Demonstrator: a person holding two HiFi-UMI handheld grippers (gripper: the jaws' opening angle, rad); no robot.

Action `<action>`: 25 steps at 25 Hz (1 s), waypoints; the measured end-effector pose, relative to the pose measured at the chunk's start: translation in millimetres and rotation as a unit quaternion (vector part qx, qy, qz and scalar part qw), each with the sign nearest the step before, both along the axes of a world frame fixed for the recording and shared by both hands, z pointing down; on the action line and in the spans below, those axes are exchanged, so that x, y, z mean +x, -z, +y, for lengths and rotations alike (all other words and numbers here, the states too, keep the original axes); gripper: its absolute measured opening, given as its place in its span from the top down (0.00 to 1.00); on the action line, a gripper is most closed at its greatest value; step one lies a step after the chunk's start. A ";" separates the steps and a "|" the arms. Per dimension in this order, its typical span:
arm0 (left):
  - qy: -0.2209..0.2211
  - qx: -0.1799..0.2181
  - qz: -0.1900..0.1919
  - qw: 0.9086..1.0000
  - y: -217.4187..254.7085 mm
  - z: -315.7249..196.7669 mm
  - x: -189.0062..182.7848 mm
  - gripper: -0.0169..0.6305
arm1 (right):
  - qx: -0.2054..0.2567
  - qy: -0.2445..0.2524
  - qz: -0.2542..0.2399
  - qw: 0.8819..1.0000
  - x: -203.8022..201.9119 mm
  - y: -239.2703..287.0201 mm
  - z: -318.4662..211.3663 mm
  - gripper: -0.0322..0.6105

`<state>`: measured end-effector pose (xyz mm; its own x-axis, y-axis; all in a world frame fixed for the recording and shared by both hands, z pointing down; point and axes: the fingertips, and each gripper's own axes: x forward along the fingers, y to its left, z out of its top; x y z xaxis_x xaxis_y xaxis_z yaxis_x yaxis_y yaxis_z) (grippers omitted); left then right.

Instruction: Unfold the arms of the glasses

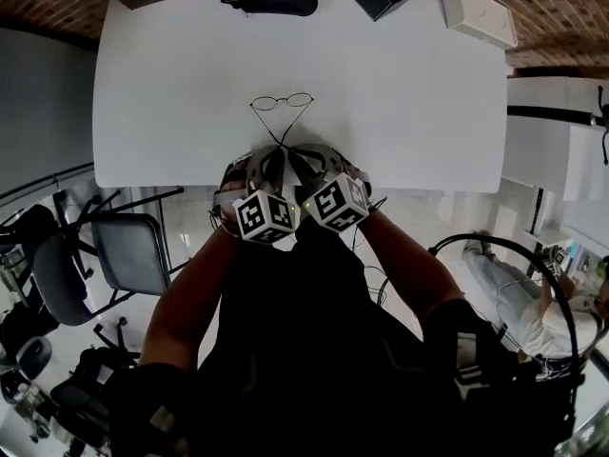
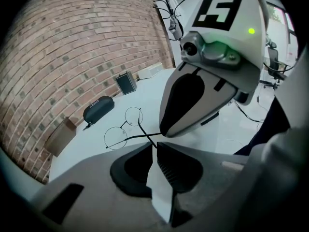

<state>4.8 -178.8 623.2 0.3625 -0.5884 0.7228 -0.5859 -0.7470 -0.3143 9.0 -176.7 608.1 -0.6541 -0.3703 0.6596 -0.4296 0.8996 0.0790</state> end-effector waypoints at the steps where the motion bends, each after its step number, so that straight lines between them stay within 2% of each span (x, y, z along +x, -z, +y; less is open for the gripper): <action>1: -0.007 0.000 -0.003 1.000 -1.2 1.8 1.7 0.92 | -0.002 0.001 0.001 1.000 -0.6 -1.7 1.9 0.93; 5: -0.007 -0.023 0.004 1.000 -7.4 8.1 2.6 0.92 | -0.016 0.002 0.010 1.000 -0.8 -10.2 7.9 0.93; 8: -0.006 -0.047 0.019 0.999 -11.2 13.0 4.0 0.92 | -0.024 0.005 0.016 1.000 -0.3 -15.7 10.7 0.93; 13: -0.006 -0.059 0.054 0.997 -14.5 17.9 6.7 0.92 | -0.035 0.003 0.024 0.999 0.1 -22.6 12.6 0.93; 25: 0.043 -0.102 0.107 0.988 -9.0 25.6 -14.9 0.92 | -0.056 0.015 0.039 0.998 -6.1 -30.6 21.8 0.93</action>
<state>-10.1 -153.1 632.2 0.4738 -0.4743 0.7420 -0.6873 -0.7259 -0.0251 3.0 -154.9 638.7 -0.6089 -0.2728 0.7449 -0.3995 0.9167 0.0092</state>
